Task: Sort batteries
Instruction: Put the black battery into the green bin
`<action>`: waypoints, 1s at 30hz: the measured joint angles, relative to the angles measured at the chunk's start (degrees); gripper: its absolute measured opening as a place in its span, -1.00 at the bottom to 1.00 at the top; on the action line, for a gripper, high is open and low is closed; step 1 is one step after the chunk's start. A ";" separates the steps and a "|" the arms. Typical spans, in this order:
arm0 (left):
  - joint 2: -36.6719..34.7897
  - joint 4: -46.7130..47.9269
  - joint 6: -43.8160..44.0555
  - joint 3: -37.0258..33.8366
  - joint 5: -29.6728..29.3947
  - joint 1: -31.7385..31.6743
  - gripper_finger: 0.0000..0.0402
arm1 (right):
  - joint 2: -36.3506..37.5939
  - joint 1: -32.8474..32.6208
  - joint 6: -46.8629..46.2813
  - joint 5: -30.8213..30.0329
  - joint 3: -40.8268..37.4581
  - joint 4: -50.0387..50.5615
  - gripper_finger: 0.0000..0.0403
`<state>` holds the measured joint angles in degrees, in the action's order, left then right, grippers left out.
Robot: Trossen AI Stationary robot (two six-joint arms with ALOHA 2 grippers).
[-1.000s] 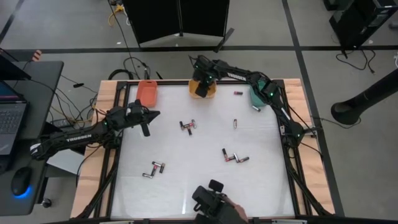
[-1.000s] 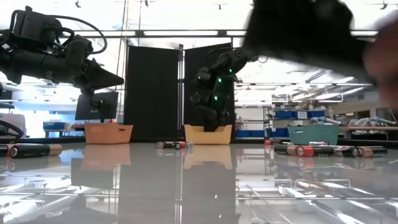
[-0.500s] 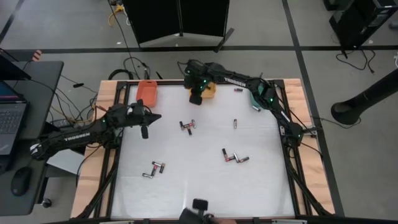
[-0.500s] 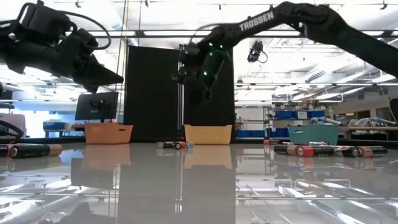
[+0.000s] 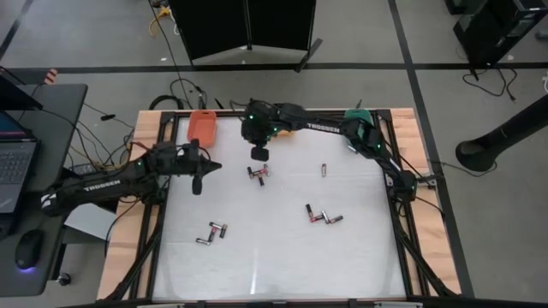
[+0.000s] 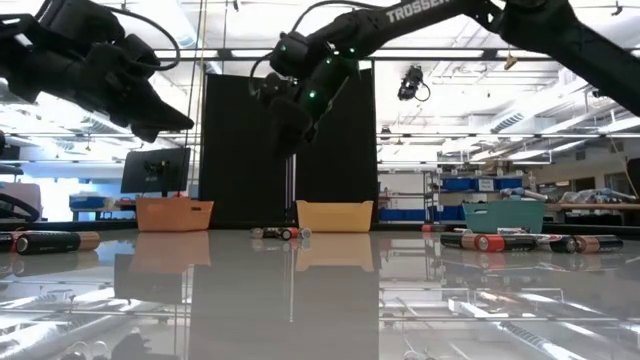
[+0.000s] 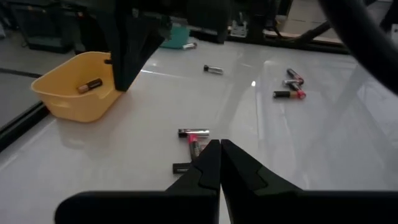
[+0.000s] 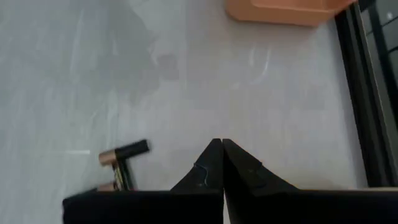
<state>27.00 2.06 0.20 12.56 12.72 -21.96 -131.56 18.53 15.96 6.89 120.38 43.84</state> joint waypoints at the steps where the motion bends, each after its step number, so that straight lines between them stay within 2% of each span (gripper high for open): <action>1: 0.00 -0.03 0.01 0.00 -0.05 0.32 -0.93 | 0.68 -0.37 -0.76 -0.06 -2.05 -1.84 -0.98; 5: 0.00 -0.62 0.12 0.00 -0.97 1.23 -0.93 | 5.60 -2.42 -3.22 -1.72 -13.16 -11.56 -0.98; 12: 0.00 -2.14 0.24 0.09 -1.10 1.51 -0.93 | 20.30 -5.24 -11.32 -5.58 -40.68 -35.24 -0.98; 19: -0.01 -3.04 1.83 0.09 -1.15 1.51 -0.93 | 34.56 -9.05 -16.32 -14.81 -64.71 -52.45 -0.97; 25: 0.72 2.05 3.26 3.40 -1.15 1.51 -0.93 | 44.38 -11.59 -16.67 -21.96 -76.35 -56.51 -0.97; 30: 3.26 5.48 3.22 7.46 -1.15 1.83 -0.93 | 51.54 -11.05 -19.34 -23.52 -81.28 -56.12 -0.96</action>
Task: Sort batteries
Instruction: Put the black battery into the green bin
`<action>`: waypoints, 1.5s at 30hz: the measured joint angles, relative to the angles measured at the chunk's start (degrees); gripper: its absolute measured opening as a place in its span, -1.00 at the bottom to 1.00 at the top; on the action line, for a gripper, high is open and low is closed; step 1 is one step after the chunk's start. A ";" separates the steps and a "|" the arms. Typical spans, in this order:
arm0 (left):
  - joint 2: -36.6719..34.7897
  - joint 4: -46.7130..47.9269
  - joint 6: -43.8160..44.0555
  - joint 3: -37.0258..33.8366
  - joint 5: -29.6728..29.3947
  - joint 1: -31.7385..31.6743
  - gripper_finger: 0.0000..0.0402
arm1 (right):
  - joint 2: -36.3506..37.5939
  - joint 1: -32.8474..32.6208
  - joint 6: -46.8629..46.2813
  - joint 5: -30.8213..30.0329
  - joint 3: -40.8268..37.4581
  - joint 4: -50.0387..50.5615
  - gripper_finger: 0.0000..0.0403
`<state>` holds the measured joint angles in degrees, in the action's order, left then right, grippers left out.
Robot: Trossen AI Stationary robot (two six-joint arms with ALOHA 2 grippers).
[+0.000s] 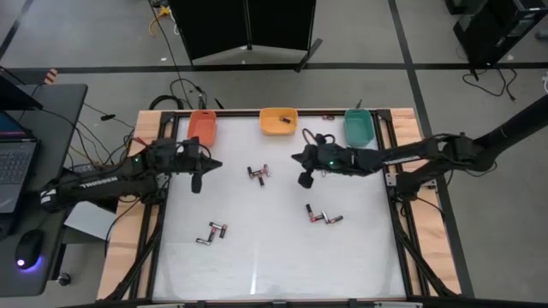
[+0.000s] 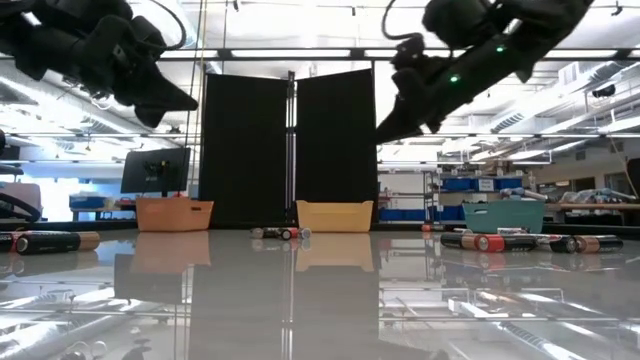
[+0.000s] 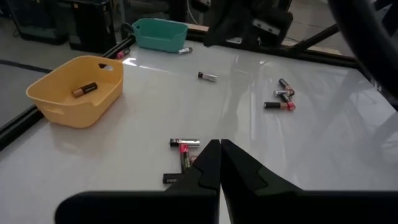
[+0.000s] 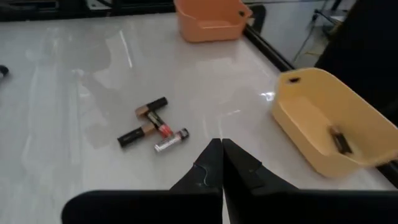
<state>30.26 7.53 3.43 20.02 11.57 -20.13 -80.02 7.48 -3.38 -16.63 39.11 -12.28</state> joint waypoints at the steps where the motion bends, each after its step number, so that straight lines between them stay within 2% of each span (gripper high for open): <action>1: 0.74 0.29 -0.09 0.79 0.01 0.30 -0.93 | 1.20 0.17 -0.46 -0.18 -0.64 0.45 -0.96; 8: 7.47 0.89 -1.64 4.06 -0.99 2.77 -0.93 | 7.02 5.79 -1.27 -1.72 -1.24 8.31 -0.94; 13: 12.67 -0.84 -1.71 4.23 -4.35 4.10 -0.93 | 8.25 12.10 -0.71 0.46 -1.23 14.32 -0.94; 17: 16.50 -3.77 -1.71 4.23 -5.01 4.19 -0.93 | 7.84 16.18 0.04 5.28 -0.63 16.64 -0.94; 21: 19.22 -3.66 -1.47 4.23 -3.85 4.18 -0.93 | 7.81 16.82 1.64 8.84 -0.63 16.69 -0.94; 24: 20.46 -2.91 0.06 4.26 -1.23 4.36 -0.93 | 7.81 16.35 1.82 9.32 -0.63 16.75 -0.93; 29: 21.54 -0.57 1.34 4.26 -0.27 6.44 -0.93 | 7.81 14.68 1.55 9.65 -0.63 16.71 -0.92; 33: 22.91 9.25 1.77 7.27 1.05 9.76 -0.93 | 7.81 13.68 1.47 9.65 -0.63 16.68 -0.92; 38: 25.47 23.00 4.80 13.89 -0.28 17.19 -0.93 | 7.81 13.16 1.45 9.49 -0.63 16.70 -0.92; 45: 29.06 37.31 16.78 20.09 -1.00 30.08 -0.93 | 7.79 13.04 0.38 9.20 -0.60 16.71 -0.91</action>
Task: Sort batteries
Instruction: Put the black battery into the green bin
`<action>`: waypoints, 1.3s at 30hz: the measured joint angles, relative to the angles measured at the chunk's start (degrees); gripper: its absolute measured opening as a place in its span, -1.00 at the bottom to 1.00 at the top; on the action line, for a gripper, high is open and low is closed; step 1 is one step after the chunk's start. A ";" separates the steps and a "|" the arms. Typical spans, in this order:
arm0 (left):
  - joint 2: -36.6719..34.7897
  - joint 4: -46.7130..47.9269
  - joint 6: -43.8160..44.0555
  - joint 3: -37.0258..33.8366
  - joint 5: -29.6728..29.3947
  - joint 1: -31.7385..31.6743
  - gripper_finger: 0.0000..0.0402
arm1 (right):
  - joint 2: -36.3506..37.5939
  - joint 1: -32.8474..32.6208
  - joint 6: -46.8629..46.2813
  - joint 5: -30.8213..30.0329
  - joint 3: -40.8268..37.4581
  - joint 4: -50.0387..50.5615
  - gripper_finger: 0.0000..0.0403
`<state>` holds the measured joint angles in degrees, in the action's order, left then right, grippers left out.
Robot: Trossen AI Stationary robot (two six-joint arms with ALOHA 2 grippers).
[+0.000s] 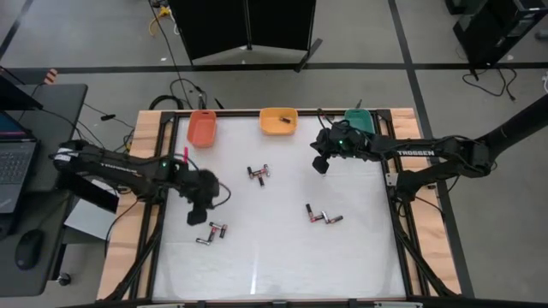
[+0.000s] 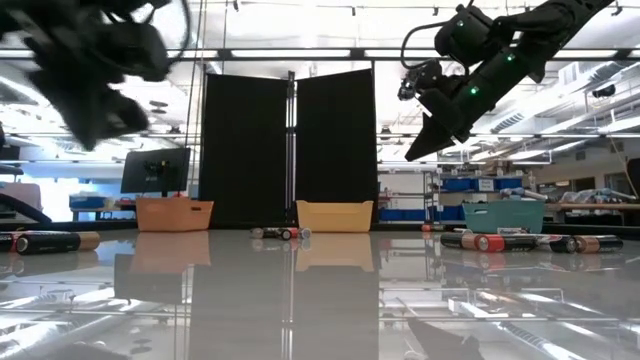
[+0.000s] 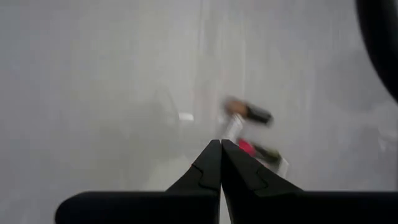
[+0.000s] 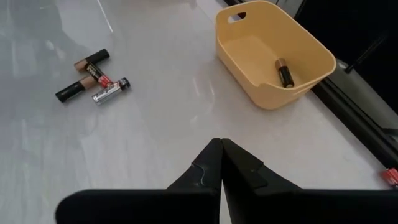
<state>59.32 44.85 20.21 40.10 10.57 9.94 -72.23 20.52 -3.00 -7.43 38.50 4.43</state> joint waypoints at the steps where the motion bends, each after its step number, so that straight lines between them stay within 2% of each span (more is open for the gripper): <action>1: 0.47 0.88 2.28 0.24 0.00 1.88 -0.93 | 0.00 -0.10 0.04 -0.04 0.00 0.00 -0.91; 5: 2.07 1.52 10.33 0.26 0.00 9.19 -0.93 | 0.00 -0.66 0.66 -0.05 0.00 0.00 -0.93; 12: 7.47 1.26 17.19 0.20 -2.83 19.21 -0.91 | -0.02 -0.90 1.69 -0.04 0.00 0.04 -0.88; 18: 13.12 -4.12 20.28 0.17 -3.17 24.83 -0.67 | -0.04 -0.90 2.98 0.03 0.00 0.89 -0.92; 25: 17.89 -6.66 24.18 1.19 -4.19 26.92 -0.27 | -0.04 -0.99 3.04 0.09 0.00 2.74 -0.89; 29: 19.90 -6.03 25.47 1.19 -4.66 27.39 -0.12 | -0.04 -1.78 3.11 0.24 0.00 3.06 -0.89; 39: 24.02 -3.79 28.46 1.19 -4.44 27.73 -0.07 | -0.04 -4.30 3.17 0.22 0.00 3.06 -0.90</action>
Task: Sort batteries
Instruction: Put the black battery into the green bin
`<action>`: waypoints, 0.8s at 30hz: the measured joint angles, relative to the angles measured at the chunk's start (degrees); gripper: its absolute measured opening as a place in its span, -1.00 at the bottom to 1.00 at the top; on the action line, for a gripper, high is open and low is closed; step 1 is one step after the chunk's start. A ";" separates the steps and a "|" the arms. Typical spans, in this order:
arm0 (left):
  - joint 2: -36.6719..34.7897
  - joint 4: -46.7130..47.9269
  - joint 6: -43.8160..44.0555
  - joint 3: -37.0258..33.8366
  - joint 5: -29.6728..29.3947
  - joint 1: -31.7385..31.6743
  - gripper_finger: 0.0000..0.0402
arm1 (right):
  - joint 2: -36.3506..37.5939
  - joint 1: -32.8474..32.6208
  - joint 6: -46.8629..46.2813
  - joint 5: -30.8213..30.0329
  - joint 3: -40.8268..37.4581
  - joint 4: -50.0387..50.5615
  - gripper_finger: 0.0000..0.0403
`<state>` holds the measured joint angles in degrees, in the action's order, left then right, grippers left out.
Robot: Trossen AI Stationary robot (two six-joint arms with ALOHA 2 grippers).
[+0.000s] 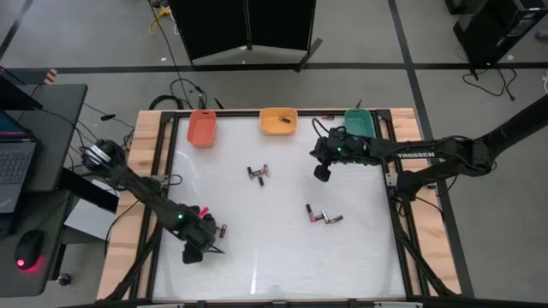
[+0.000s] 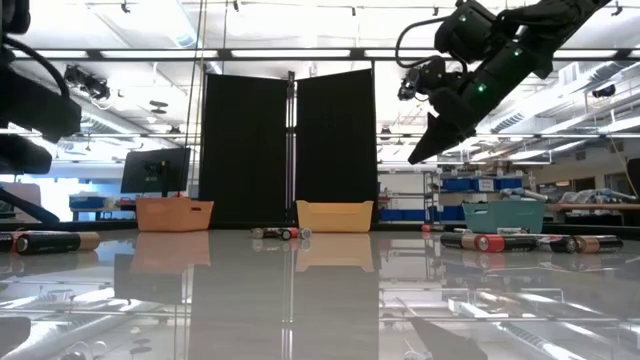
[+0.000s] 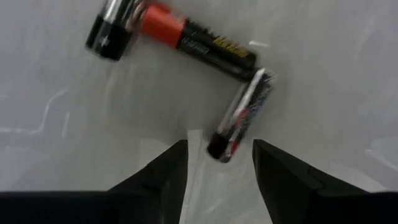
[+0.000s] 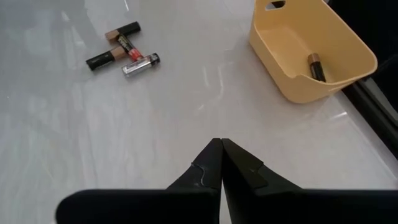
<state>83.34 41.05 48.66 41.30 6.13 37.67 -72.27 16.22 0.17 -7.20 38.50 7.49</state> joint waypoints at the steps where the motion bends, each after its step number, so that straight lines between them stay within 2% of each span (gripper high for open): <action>1: 0.47 -0.15 0.00 0.04 0.00 0.00 -0.07 | 0.00 -0.14 0.01 0.00 0.00 0.00 -0.90; 6: 1.66 -0.27 -0.33 0.17 -0.03 0.00 -0.19 | 0.00 -0.52 -0.01 -0.46 0.00 -0.02 -0.91; 15: 1.73 -0.15 -0.53 0.04 -0.76 0.89 -0.54 | 0.00 -0.52 -0.01 -0.63 0.00 -0.02 -0.90; 24: 1.90 -1.30 -0.76 0.33 2.80 2.12 -0.86 | 0.00 -0.52 -0.01 -0.63 0.00 -0.03 -0.92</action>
<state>85.25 39.76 47.91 41.63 8.93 39.79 -72.27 15.70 0.16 -7.84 38.50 7.46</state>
